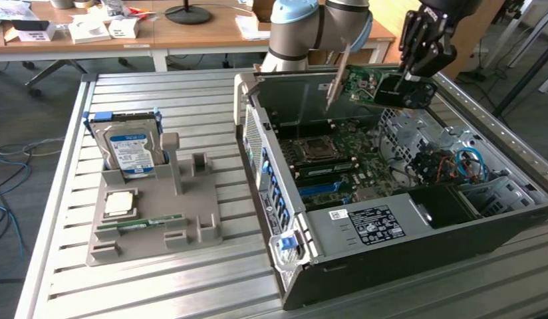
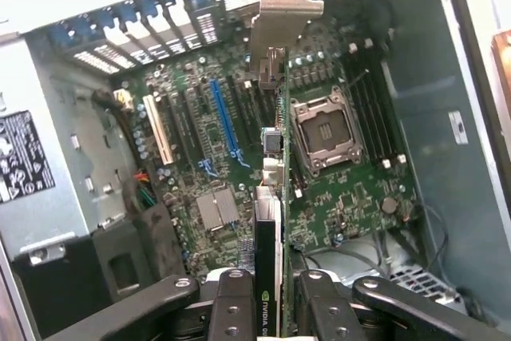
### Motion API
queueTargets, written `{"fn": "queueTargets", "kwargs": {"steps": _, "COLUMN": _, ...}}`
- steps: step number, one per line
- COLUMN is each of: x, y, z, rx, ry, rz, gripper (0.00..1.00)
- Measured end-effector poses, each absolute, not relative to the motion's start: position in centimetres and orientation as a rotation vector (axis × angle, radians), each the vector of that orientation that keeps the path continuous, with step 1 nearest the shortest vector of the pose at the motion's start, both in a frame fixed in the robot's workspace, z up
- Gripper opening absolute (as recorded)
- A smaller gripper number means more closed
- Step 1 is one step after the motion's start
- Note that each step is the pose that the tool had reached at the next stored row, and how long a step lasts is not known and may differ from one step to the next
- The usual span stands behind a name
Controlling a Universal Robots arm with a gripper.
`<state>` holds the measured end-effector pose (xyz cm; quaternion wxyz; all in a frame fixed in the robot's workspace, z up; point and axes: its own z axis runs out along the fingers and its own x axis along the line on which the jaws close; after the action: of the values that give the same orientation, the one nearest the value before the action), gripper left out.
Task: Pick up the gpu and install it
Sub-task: 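Insert the gpu into the slot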
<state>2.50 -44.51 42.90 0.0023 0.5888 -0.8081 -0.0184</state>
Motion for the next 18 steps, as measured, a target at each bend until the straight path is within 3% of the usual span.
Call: {"fn": "queueTargets", "kwargs": {"steps": 18, "x": 2.5, "y": -44.5, "z": 42.68, "rx": 2.175, "ry": -2.253, "rz": -0.056, "gripper": 0.26}}
